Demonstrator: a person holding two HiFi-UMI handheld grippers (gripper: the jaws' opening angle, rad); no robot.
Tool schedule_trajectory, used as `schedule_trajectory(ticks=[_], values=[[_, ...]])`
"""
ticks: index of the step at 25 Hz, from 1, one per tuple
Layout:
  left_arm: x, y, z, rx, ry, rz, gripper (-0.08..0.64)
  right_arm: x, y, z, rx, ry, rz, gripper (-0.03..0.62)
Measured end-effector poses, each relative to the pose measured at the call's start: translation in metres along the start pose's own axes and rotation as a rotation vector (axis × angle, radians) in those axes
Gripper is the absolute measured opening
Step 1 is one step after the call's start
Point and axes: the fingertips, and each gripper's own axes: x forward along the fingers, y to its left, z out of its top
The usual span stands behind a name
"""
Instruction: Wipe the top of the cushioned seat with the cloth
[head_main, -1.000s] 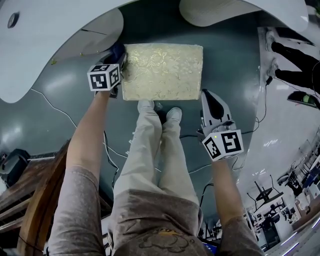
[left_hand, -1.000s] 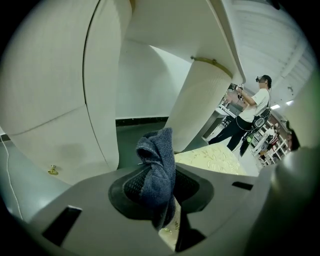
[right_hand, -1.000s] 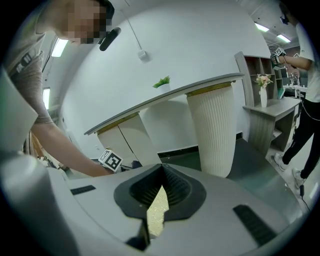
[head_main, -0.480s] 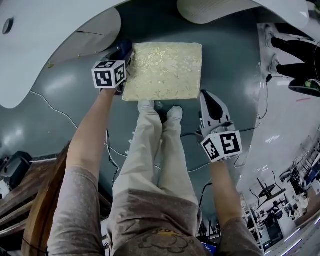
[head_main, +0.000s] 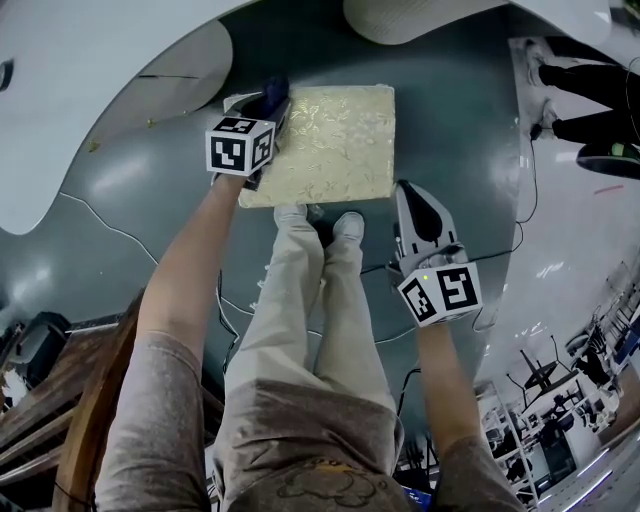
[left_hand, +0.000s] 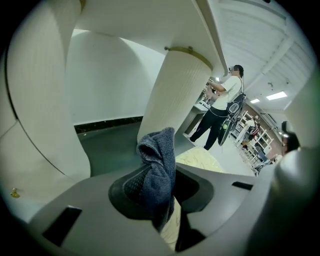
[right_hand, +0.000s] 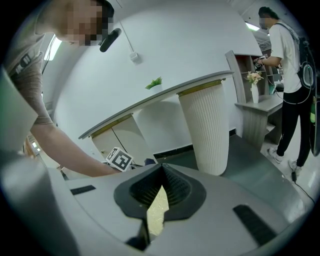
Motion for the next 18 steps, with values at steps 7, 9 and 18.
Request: schedule_trajectory(ticks=[7,9,18], values=[[0.031,-0.043,0.007,0.077,0.036,-0.060,0.098,-0.007,-0.014,-0.003,0.019,-0.005,-0.022,0.006],[0.038,-0.055,0.009,0.089,0.040,-0.077,0.098,-0.012,-0.018,-0.002,0.021,-0.008,-0.032,0.006],[0.068,-0.107,0.018,0.146,0.058,-0.138,0.098,-0.032,-0.033,-0.006,0.025,-0.007,-0.062,0.006]])
